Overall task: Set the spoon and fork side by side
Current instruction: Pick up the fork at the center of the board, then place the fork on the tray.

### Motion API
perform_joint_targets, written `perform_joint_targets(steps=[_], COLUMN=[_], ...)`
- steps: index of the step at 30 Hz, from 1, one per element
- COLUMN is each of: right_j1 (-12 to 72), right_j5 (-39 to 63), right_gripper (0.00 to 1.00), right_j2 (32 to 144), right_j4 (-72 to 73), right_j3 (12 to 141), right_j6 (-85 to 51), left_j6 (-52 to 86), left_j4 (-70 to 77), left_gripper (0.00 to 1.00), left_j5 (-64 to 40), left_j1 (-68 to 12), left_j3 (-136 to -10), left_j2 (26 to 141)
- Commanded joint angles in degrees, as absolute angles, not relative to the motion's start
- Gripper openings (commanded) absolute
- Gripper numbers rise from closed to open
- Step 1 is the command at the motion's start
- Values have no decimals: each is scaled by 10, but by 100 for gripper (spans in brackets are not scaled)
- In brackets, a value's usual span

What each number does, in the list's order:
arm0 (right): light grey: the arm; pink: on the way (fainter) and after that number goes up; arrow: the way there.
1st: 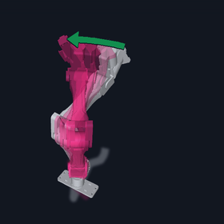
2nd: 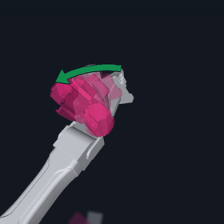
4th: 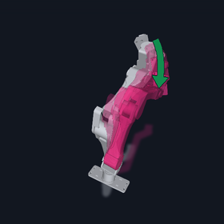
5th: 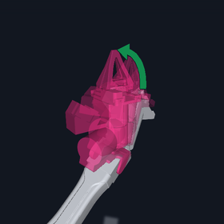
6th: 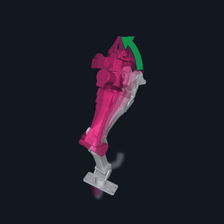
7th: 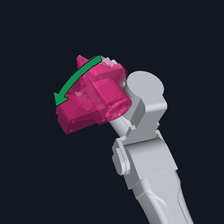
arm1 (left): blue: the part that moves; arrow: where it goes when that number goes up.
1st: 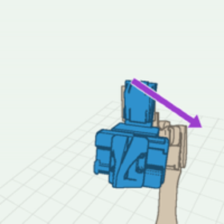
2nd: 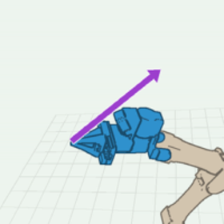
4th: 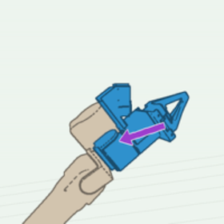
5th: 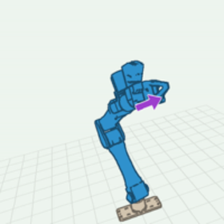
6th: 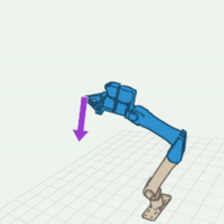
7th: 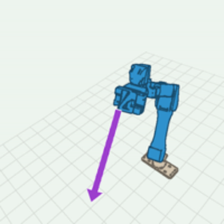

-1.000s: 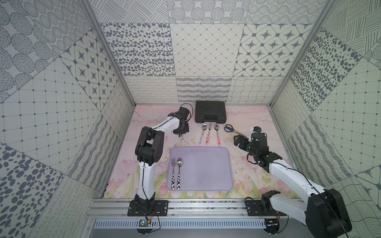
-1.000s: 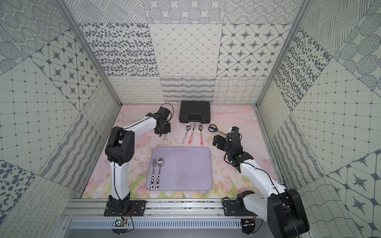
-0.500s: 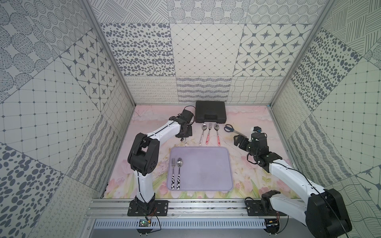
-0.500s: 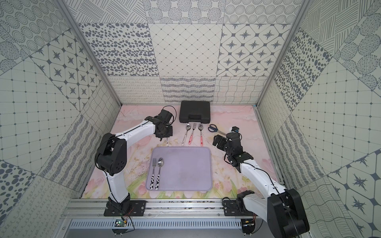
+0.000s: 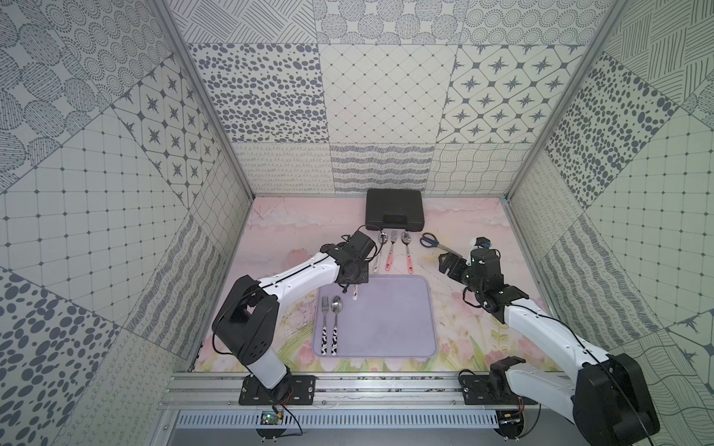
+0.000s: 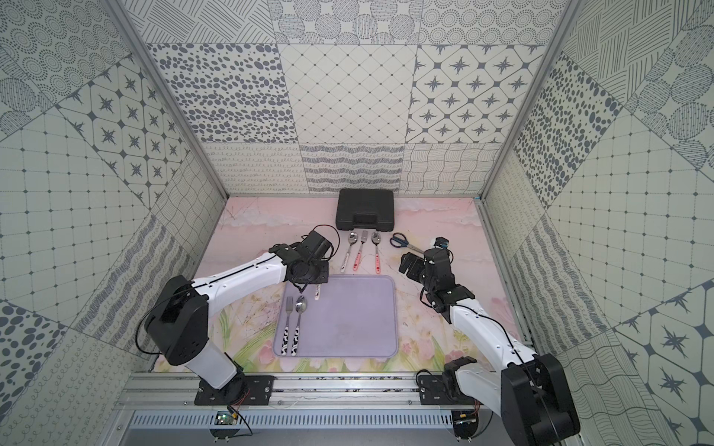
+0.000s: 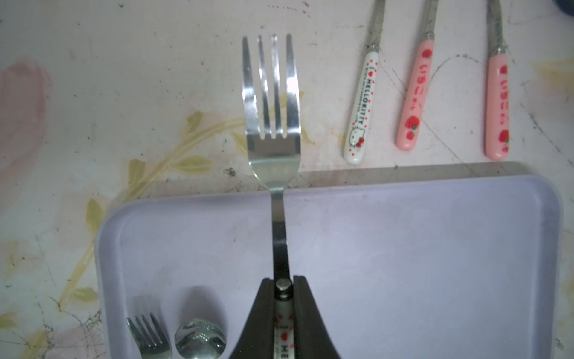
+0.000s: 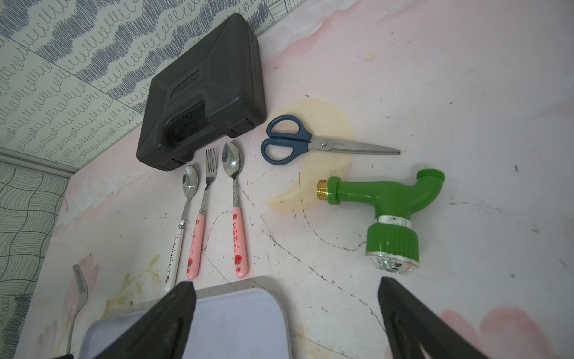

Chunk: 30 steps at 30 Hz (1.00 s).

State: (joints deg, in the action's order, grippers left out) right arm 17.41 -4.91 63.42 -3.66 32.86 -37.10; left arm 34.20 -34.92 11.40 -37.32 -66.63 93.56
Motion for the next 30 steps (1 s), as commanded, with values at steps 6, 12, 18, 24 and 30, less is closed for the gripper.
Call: perform_joint_targets(steps=[6,12,18,24,30], right_j1=[178,178,178,179,180], right_j5=[-63,-69,-70,-70,-71], right_gripper=[97,97,97,97,97], right_j2=[641,640,645,648,647], right_j4=[-19,-19,-18,-19,-20], right_j3=[323,321,322,323,324], right_j6=[-368,-366,-366,-364,-364], left_j6=[434,473,514,544,567], left_j4=[-348,-354,-334,-326,-324], left_gripper=[0,0,0,0,0], left_j5=[160,188,194,198,203], left_j1=[-458,-510,-552,-574,-584], left_j3=[-584,-551,-513,-498,-490], left_j2=[878,868,860,878,887])
